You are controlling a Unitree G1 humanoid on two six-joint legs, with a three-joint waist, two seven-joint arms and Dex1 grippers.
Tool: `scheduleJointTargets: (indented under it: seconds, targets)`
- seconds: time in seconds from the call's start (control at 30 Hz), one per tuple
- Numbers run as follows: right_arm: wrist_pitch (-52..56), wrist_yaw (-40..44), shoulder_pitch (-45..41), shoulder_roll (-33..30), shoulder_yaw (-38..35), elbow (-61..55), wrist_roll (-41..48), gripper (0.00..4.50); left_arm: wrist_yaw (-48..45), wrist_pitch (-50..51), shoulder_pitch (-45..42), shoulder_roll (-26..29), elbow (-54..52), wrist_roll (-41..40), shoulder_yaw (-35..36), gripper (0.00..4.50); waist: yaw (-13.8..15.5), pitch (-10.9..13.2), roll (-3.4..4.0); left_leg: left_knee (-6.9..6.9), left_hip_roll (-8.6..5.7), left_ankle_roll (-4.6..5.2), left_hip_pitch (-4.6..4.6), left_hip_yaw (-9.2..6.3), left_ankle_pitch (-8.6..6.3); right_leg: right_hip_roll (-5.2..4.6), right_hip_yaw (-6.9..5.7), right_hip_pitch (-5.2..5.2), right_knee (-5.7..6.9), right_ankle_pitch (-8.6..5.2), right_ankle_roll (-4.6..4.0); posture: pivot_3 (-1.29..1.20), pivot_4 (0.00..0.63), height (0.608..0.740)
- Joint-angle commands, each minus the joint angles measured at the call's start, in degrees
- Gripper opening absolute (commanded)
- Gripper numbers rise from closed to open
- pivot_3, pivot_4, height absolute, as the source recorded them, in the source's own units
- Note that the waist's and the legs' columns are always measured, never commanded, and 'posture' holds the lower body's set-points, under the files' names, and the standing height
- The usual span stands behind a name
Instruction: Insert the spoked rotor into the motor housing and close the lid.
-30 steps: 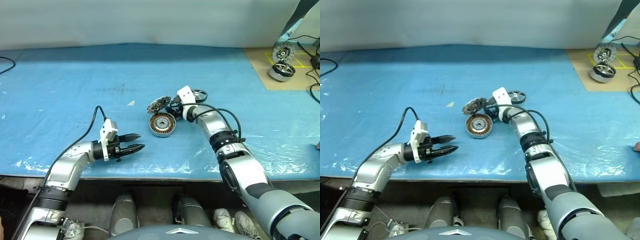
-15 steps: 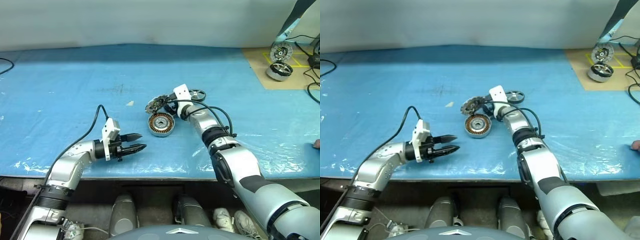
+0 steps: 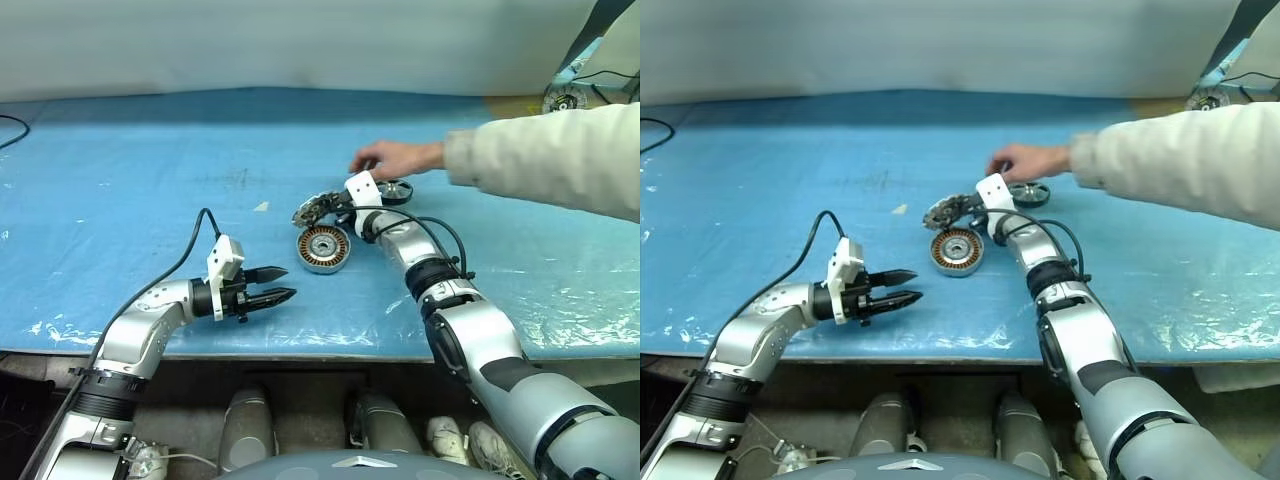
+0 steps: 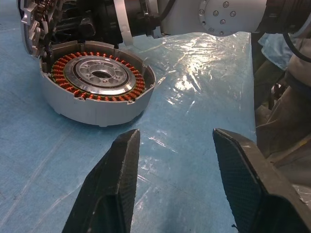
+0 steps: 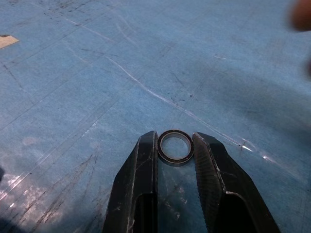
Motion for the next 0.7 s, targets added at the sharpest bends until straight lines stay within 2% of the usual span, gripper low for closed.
scheduleJointTargets:
  seconds: [0.03, 0.4, 0.5, 0.63, 0.7]
  targets:
    - [2.3, 1.2, 2.9, 0.4, 1.0, -2.2, -0.3, 1.04, -0.4, -0.2, -0.8, 0.5, -1.4, -0.5, 0.7, 2.50, 0.0, 0.0, 0.00, 0.00, 0.00, 0.00, 0.00, 0.00, 0.00, 0.00, 0.00, 0.00, -0.01, 0.00, 0.00, 0.00, 0.150, 0.740]
    - [4.2, 1.8, 4.8, -0.2, 1.2, -4.5, -0.5, 1.04, -1.4, -1.3, -1.1, 0.4, 0.1, -0.1, 0.6, 2.50, 0.0, 0.0, 0.00, -0.05, -0.01, -0.02, 0.03, -0.02, -0.01, 0.00, 0.01, 0.00, -0.03, 0.00, 0.00, 0.00, 0.150, 0.740]
    - [3.6, 1.1, 5.2, -0.1, 0.5, -4.2, 0.0, 1.69, -1.6, -1.4, -1.0, 0.4, 0.3, -0.1, 0.6, 2.50, -0.1, 0.0, 0.00, -0.06, -0.01, -0.02, 0.03, -0.02, -0.01, 0.00, 0.01, 0.01, -0.07, 0.00, 0.00, 0.00, 0.150, 0.740]
    - [5.8, 1.0, 4.9, 0.1, 0.5, -3.7, 0.1, 3.04, -1.5, -1.3, -0.9, 0.5, 0.1, -0.1, 0.6, 2.50, -0.1, 0.0, 0.00, -0.07, -0.01, -0.03, 0.06, -0.03, -0.02, 0.00, 0.02, 0.04, -0.07, 0.00, 0.00, 0.00, 0.150, 0.740]
    - [5.9, 0.6, 4.9, 0.0, 0.4, -3.7, 0.1, 3.04, -1.5, -1.3, -0.9, 0.5, 0.1, -0.1, 0.5, 2.50, -0.2, 0.0, 0.00, -0.07, -0.01, -0.03, 0.11, -0.03, -0.02, 0.00, 0.03, 0.06, -0.08, 0.00, 0.00, 0.00, 0.150, 0.740]
